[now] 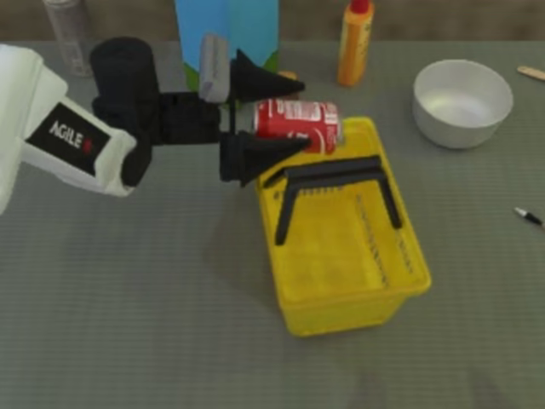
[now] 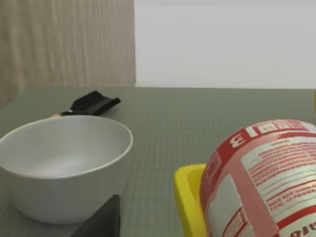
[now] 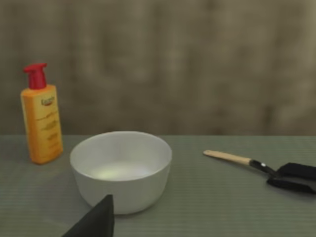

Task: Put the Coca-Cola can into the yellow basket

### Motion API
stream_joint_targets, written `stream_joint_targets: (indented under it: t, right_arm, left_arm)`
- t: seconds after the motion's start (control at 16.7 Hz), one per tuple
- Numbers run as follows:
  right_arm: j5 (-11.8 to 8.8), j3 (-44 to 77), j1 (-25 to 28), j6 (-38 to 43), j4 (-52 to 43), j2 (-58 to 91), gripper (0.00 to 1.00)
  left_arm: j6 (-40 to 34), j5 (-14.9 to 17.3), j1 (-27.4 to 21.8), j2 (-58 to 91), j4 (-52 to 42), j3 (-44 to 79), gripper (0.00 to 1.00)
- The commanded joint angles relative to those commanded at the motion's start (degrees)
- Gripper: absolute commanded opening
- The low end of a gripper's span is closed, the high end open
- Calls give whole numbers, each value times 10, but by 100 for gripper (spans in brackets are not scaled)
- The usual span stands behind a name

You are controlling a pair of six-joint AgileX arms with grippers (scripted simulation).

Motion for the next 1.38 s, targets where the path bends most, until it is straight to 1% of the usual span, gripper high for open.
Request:
stream_joint_targets:
  t: [0.18,0.3,0.48,0.6,0.72,0.9,1.38]
  right_arm:
    - [-2,14,6,-8,-10,15,100]
    - [-4,46,19,-25,-33,50,100]
    - [-6,132,47,-69,-92,139,100]
    - [-7,209,71,-107,-142,215,100]
    - [-8,299,98,-151,-199,304,100]
    - [-8,451,143,-224,-295,451,100]
    - [-7,885,265,-426,-569,875,100]
  left_arm:
    - [-2,-7,1,-12,-5,-5,100]
    - [-7,-25,6,-42,-19,-20,100]
    - [-18,-73,19,-124,-56,-60,100]
    - [-27,-115,31,-198,-91,-97,100]
    - [-35,-166,45,-285,-133,-145,100]
    - [-47,-252,69,-435,-209,-233,100]
    - [-58,-492,130,-912,-422,-499,100]
